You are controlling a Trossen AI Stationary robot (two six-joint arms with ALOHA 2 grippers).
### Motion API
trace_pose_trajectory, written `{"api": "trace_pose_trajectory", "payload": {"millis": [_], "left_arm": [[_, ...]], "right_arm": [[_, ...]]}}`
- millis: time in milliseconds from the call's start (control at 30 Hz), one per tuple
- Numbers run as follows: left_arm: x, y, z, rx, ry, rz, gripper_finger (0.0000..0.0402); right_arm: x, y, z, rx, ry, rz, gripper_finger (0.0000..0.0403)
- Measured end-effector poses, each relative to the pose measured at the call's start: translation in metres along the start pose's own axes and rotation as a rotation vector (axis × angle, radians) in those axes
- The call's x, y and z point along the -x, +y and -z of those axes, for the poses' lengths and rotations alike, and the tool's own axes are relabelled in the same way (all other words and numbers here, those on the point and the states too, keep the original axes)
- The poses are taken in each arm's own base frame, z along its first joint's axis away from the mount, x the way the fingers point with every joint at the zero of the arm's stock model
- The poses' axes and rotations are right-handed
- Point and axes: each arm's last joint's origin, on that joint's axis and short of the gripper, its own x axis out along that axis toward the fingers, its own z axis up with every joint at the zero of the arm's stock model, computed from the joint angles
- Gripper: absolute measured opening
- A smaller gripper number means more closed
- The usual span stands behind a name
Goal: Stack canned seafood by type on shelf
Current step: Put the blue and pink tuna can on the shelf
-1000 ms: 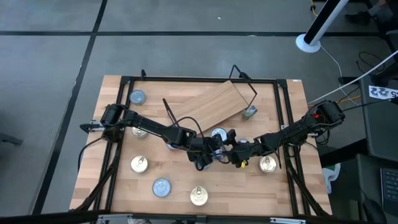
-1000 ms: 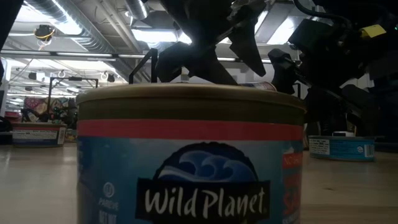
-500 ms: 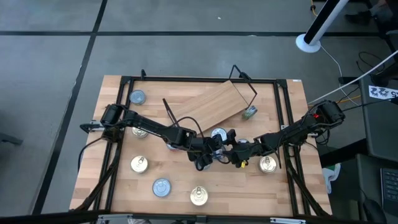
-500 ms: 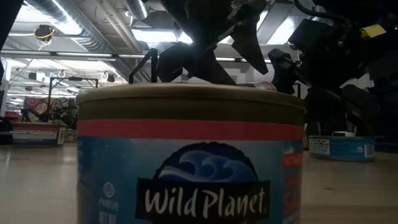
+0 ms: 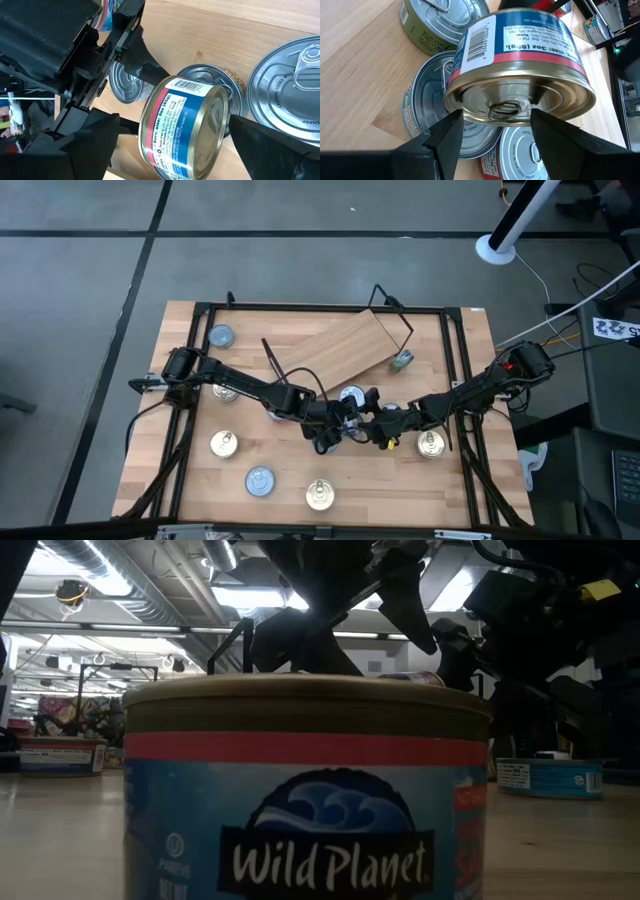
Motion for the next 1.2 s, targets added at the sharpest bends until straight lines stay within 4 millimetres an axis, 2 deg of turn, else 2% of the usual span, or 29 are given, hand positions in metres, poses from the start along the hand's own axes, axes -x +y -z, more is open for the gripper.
{"api": "trace_pose_trajectory", "payload": {"millis": [267,567,1200], "left_arm": [[0.0000,0.0004,-0.0002,0.015,-0.002,-0.004,0.0373],[0.0000,0.0002,-0.0001,0.152,-0.001,-0.002,0.0373],[-0.0010,0.0024,0.0039,0.175,0.004,-0.007,0.0373]], "right_arm": [[0.0000,0.0000,0.0000,0.000,0.000,0.000,0.0232],[0.0000,0.0000,0.0000,0.000,0.000,0.000,0.0232],[0.0000,0.0000,0.0000,0.000,0.000,0.000,0.0232]]}}
